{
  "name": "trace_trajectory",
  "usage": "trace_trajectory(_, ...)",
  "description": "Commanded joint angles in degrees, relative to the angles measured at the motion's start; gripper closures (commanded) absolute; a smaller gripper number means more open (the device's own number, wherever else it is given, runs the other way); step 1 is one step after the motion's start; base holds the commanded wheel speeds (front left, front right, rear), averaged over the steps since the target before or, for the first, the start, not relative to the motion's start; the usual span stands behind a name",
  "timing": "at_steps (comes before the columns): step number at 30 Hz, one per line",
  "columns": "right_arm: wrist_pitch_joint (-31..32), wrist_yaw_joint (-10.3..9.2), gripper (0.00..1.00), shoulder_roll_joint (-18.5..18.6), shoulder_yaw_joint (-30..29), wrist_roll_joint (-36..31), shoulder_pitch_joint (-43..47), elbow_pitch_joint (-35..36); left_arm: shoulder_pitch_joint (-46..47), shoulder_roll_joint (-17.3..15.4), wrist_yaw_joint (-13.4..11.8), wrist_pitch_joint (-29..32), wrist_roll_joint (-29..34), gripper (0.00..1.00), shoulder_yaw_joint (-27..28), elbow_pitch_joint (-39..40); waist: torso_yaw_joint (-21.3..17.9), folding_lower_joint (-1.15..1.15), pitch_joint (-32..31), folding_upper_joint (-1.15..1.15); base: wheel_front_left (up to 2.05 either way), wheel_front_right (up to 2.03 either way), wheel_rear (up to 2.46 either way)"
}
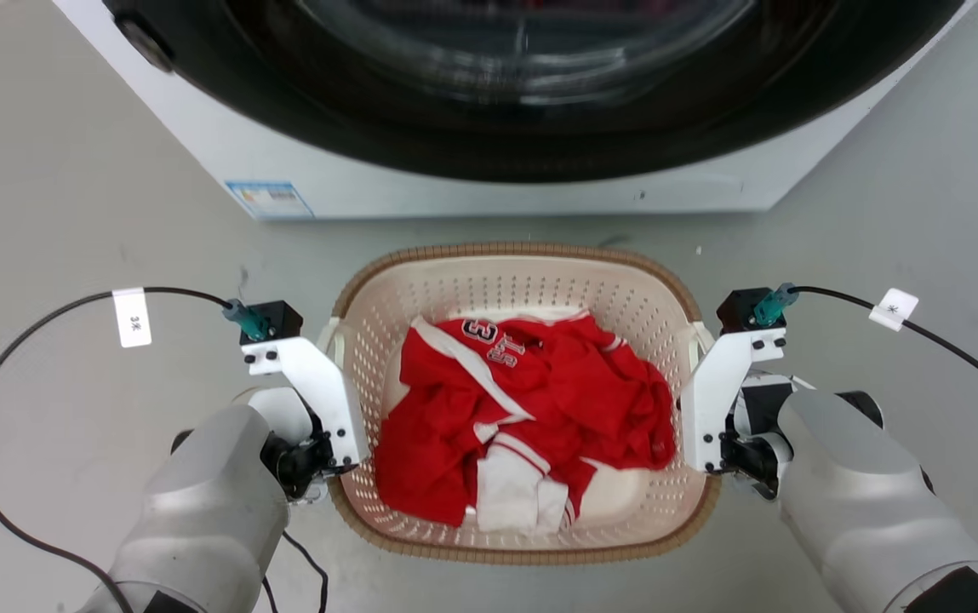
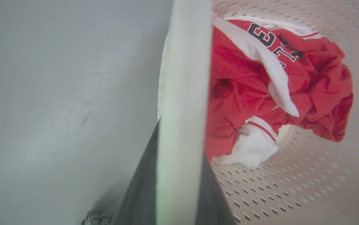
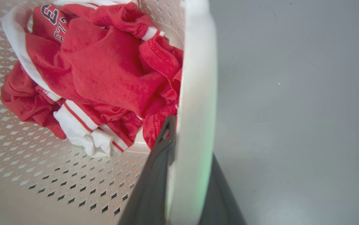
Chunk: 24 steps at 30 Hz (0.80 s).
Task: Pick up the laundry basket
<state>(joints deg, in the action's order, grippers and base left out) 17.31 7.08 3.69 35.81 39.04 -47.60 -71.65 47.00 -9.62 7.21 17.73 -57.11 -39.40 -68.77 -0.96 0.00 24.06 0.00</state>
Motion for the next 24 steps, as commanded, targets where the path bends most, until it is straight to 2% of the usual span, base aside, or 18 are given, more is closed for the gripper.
trace_trajectory(1, 0.56, 0.74, 1.0, -0.85, 0.56, 0.45, 0.92, 0.41, -0.08, 1.16, 0.48, 0.72, -0.69, 1.0, -0.15, 0.82, 0.02, 0.0, -3.65, 0.0, 0.0, 0.0, 0.0)
trace_trajectory(13, 9.98, 0.74, 1.0, 0.71, 2.41, 5.23, 3.04, 1.55, -2.63, 1.35, 0.53, 7.94, -3.69, 1.0, -2.53, 0.84, 0.41, 0.0, -13.64, 0.0, 0.0, 0.0, 0.0)
trace_trajectory(24, 13.09, 0.74, 1.0, 1.07, 3.95, 7.97, 7.04, 1.42, -6.44, 2.18, 0.59, 10.94, -5.61, 1.0, -4.33, 0.2, 0.95, 0.0, -20.52, 0.0, 0.0, 0.0, 0.0)
